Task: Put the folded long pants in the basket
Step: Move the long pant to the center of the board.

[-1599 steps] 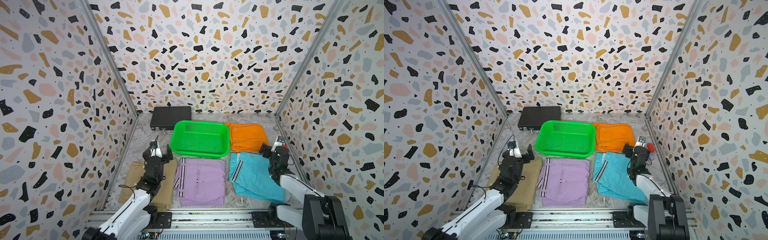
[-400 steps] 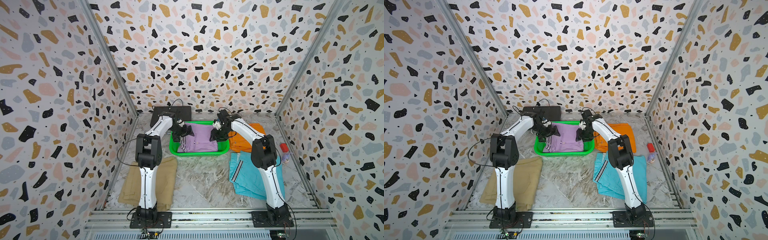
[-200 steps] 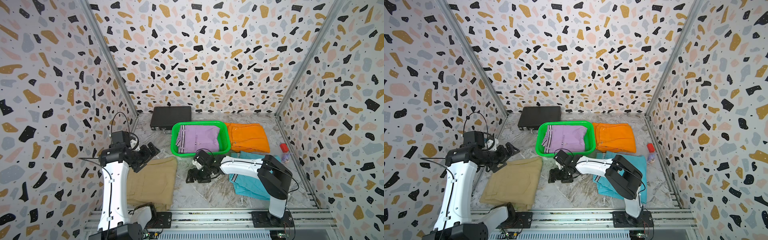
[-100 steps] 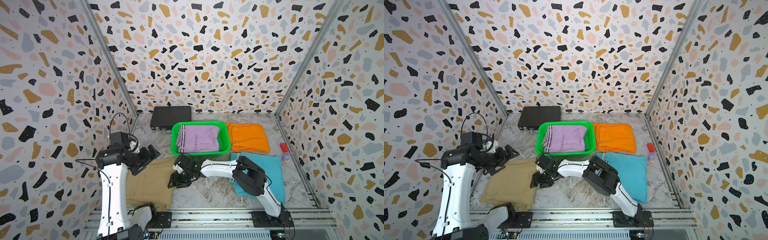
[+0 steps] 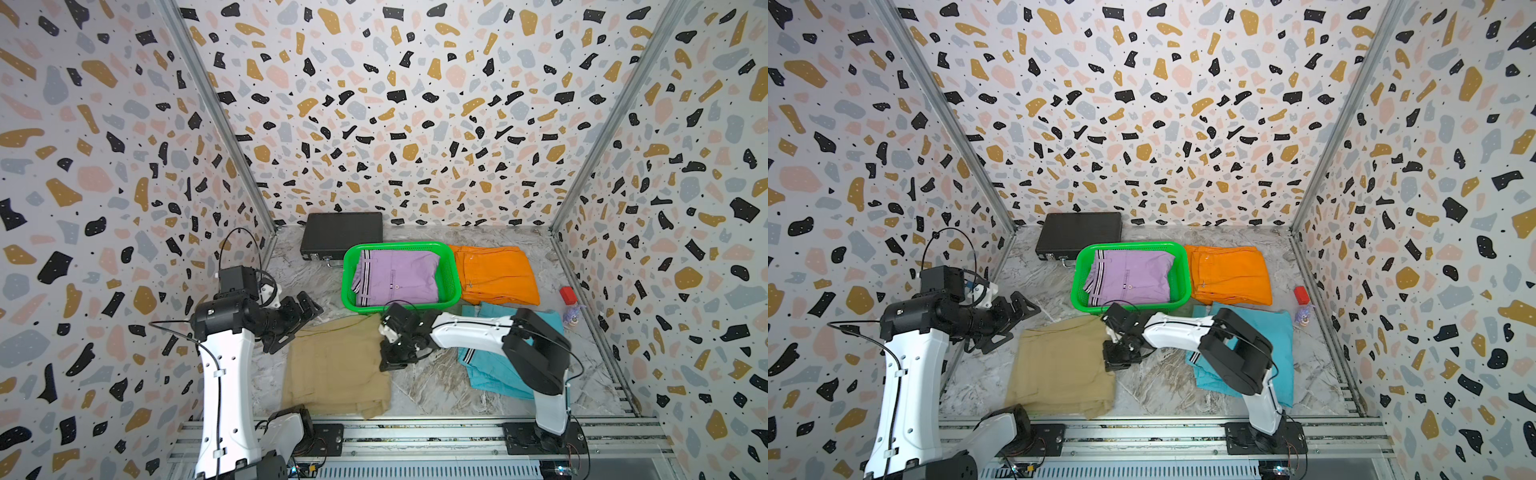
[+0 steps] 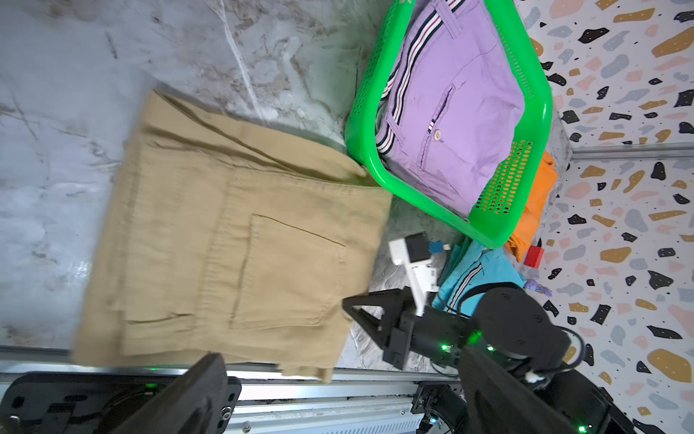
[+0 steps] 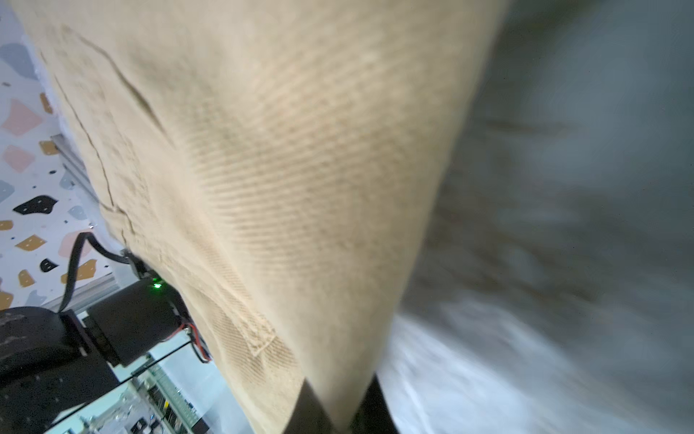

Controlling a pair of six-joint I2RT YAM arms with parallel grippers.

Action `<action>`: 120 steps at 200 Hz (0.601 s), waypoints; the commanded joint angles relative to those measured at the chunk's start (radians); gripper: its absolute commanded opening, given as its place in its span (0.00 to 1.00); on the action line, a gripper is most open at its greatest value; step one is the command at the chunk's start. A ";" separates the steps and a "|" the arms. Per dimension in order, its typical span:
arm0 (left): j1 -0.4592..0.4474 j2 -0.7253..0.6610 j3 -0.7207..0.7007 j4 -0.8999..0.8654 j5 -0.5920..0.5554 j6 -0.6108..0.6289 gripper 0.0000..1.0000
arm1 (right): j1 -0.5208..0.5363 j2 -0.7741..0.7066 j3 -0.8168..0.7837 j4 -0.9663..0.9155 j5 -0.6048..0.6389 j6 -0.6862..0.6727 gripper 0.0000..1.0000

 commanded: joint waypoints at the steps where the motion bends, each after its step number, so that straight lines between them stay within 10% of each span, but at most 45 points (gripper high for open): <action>1: 0.006 -0.012 0.010 0.018 0.058 0.005 1.00 | -0.052 -0.169 -0.092 -0.166 0.110 -0.102 0.00; 120: -0.035 0.170 -0.502 0.477 0.238 -0.150 1.00 | -0.286 -0.317 -0.274 -0.318 0.066 -0.262 0.00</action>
